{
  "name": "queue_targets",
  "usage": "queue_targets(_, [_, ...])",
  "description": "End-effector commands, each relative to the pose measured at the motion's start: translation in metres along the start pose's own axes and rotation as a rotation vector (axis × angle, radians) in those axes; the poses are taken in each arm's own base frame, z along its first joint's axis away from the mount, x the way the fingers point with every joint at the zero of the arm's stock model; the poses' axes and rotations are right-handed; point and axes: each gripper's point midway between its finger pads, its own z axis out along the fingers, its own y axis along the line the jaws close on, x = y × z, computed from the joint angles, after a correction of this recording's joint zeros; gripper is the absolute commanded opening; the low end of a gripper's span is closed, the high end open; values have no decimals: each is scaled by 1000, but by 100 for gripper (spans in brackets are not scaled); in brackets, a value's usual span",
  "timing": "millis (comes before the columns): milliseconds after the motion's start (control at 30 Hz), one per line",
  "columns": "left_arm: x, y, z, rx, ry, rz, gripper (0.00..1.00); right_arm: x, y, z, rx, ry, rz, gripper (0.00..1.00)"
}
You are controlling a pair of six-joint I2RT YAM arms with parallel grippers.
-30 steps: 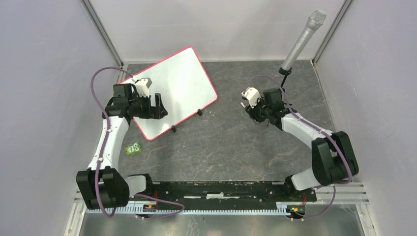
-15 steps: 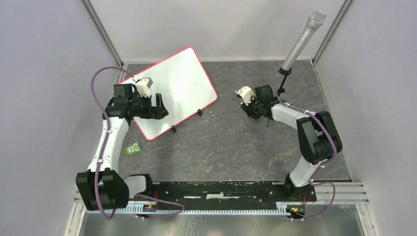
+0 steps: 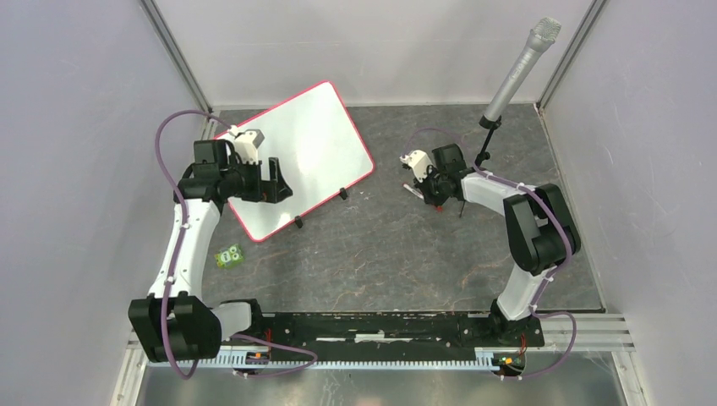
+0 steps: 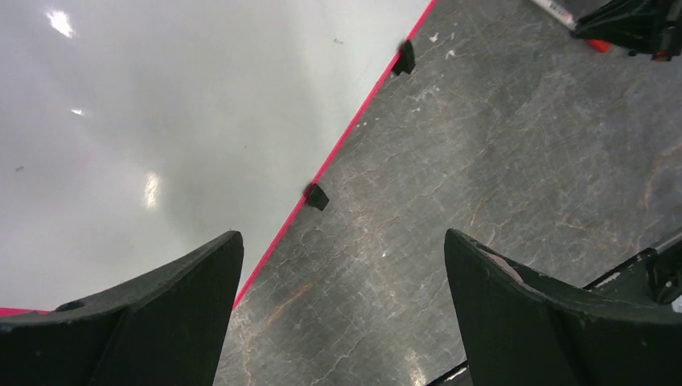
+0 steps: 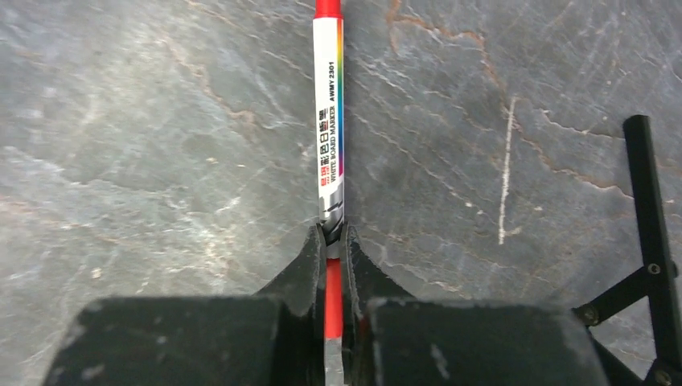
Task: Write a sentence on the whiteboard
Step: Pick up the whiteboard marker from the center of the board, then pass from the right arm to the left
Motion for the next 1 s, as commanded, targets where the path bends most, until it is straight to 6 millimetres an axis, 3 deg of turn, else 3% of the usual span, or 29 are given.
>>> queue_targets(0, [-31,-27,-19,95,-72,24,100,-51,15,-31,-57,-167,12,0])
queue_targets(167, [-59,-69,-38,285,-159,-20,100,-124,48,-80,-159,-405,31,0])
queue_targets(367, [-95,-106,-59,450,-322,-77,100,-202,109,-136,-296,-607,2,0])
queue_targets(500, [-94,-130,-56,497,-314,-49,100,-239,155,-166,-389,-697,-56,0])
queue_targets(667, [-83,-144,-50,553,-271,-69,87,-262,201,-191,-467,-762,-133,0])
queue_targets(833, [-77,-150,-48,601,-250,-123,66,-269,221,-201,-477,-788,-180,0])
queue_targets(967, [-77,-154,-49,630,-256,-145,41,-272,227,-202,-486,-795,-186,0])
